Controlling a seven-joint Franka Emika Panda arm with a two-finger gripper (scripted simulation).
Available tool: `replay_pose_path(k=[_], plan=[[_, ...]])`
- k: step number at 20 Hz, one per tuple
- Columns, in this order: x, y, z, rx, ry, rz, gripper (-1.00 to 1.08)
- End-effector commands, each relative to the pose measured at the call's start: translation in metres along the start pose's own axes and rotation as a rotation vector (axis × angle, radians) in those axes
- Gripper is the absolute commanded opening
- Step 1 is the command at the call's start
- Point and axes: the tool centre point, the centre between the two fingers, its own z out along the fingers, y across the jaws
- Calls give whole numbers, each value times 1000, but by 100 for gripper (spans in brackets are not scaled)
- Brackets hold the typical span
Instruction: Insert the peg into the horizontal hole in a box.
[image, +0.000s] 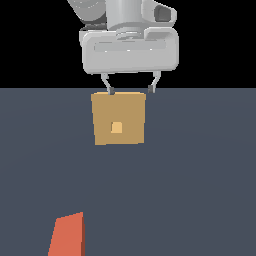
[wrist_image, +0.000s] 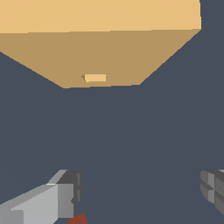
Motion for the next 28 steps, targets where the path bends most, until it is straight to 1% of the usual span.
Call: replay_pose_path(k=[1, 7, 11, 14, 19, 28], plan=[[0, 0, 0, 0, 0, 0, 100], [-9, -3, 3, 1, 0, -8, 100], [-24, -9, 9, 4, 0, -22, 100], [-41, -14, 16, 6, -1, -37, 100], [-78, -26, 30, 11, -2, -69, 100], [-164, -46, 62, 24, -3, -144, 100]])
